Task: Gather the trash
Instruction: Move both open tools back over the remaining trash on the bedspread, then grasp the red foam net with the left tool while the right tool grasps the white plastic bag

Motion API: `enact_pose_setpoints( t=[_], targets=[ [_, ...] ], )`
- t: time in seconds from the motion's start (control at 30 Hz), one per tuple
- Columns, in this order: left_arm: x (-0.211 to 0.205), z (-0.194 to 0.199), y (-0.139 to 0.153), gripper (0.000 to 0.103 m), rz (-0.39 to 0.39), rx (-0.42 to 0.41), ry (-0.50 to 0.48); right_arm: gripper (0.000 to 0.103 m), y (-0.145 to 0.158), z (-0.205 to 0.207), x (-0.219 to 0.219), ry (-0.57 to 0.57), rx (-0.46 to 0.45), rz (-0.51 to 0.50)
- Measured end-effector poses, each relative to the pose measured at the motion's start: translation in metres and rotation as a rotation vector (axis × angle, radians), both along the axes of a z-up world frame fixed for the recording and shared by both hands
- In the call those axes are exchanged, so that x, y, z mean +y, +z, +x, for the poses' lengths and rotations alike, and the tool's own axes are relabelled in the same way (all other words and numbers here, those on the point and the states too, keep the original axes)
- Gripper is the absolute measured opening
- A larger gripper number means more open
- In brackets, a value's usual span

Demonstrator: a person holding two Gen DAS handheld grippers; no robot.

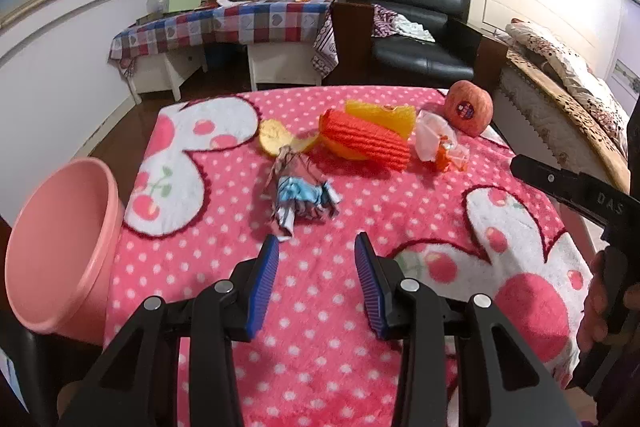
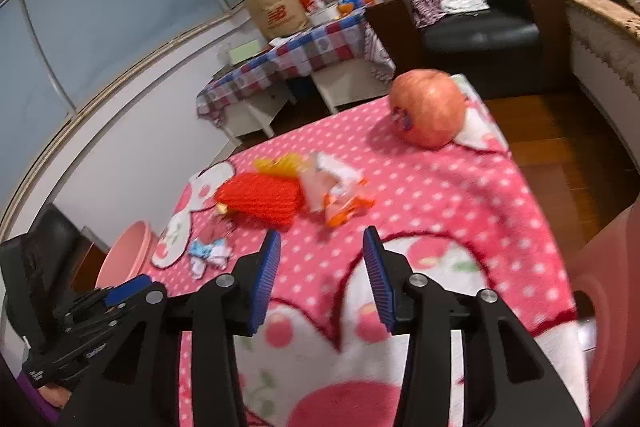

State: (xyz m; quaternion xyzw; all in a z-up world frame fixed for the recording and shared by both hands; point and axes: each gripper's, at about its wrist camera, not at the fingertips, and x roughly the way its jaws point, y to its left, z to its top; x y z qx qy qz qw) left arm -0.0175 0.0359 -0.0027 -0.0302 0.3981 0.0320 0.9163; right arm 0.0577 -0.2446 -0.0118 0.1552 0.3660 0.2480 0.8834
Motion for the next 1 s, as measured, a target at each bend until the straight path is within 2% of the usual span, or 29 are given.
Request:
enact_pose_setpoints(
  t=[0.2,0.47,0.73,0.87,1.0],
  targets=[
    [-0.003,0.009,0.005,0.039,0.005,-0.016,-0.023,0.044,-0.003,0.016,-0.009,-0.041,0.017,0.000],
    [-0.009,0.025,0.015,0.039,0.013,-0.043,-0.053,0.044,-0.007,0.042,0.022,0.003,0.007,-0.039],
    [-0.025,0.051,0.018,0.039,-0.023,-0.045,-0.101,0.044,-0.032,0.073,0.042,-0.009,0.047,-0.076],
    [-0.030,0.072,0.014,0.039,0.009,-0.051,-0.088,0.045,-0.041,0.078,0.044,-0.014,0.050,-0.086],
    [-0.030,0.096,0.008,0.039,0.038,-0.044,-0.058,0.045,-0.045,0.082,0.042,-0.005,0.069,-0.054]
  ],
)
